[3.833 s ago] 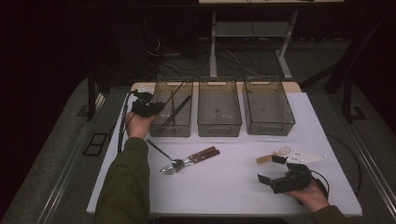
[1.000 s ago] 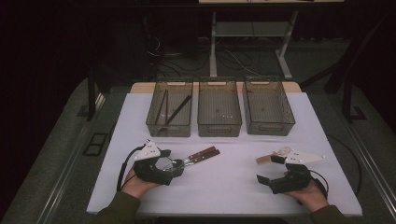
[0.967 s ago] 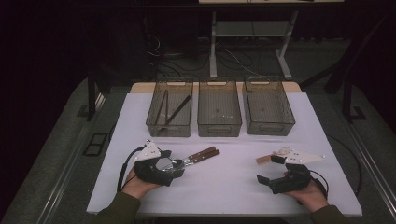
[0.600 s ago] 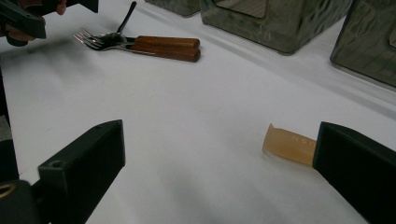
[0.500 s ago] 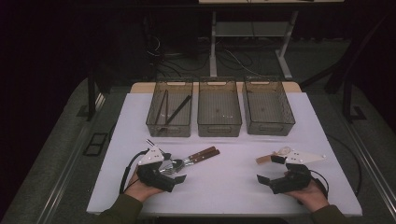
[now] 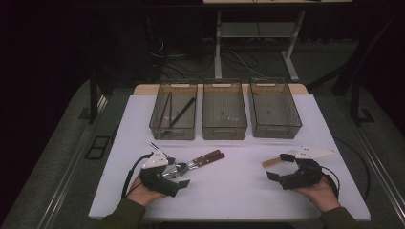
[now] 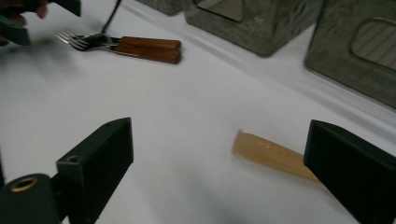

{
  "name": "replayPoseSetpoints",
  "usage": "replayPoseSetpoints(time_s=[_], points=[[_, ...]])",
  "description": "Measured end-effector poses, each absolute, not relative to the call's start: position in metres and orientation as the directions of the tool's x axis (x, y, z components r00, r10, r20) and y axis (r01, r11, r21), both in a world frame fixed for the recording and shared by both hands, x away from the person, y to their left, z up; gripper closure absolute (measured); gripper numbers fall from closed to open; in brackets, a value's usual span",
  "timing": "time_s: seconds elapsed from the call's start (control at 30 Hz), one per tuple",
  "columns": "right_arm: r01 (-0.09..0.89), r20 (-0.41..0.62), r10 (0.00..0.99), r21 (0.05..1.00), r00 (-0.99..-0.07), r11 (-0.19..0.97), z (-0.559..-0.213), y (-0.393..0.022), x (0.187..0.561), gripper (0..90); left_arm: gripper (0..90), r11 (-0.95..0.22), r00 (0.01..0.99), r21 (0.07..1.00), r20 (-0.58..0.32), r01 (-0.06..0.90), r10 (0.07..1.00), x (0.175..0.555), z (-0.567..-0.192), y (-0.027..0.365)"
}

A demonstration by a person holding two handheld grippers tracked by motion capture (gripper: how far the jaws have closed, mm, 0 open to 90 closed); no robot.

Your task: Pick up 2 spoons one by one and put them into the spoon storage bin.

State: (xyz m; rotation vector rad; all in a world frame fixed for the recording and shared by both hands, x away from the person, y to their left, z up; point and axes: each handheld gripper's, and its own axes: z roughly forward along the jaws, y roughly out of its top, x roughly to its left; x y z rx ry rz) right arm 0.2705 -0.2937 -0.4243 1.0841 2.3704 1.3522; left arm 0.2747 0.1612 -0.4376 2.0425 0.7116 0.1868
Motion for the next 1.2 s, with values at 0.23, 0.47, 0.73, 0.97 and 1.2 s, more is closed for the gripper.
replayPoseSetpoints(time_s=[0.23,0.47,0.73,0.97,1.2], points=[[0.524,0.146,0.727,0.787,-0.671,0.326,-0.420,-0.302,0.280,31.0,2.7,-0.400,0.821,0.822,-0.134,0.405,0.555,0.275,-0.437,0.160],[0.561,0.128,0.776,0.764,-0.617,0.320,-0.421,-0.311,0.301,52.2,2.7,-0.413,0.824,0.816,-0.129,0.405,0.552,0.275,-0.438,0.159],[0.602,0.106,0.815,0.729,-0.570,0.326,-0.421,-0.314,0.324,73.1,2.8,-0.424,0.826,0.811,-0.124,0.404,0.549,0.275,-0.439,0.157],[0.645,0.103,0.834,0.687,-0.542,0.335,-0.429,-0.322,0.343,89.7,2.8,-0.430,0.828,0.807,-0.124,0.405,0.547,0.275,-0.439,0.156],[0.680,0.075,0.843,0.631,-0.533,0.374,-0.441,-0.321,0.354,89.8,2.9,-0.429,0.829,0.806,-0.128,0.407,0.545,0.275,-0.440,0.156]])
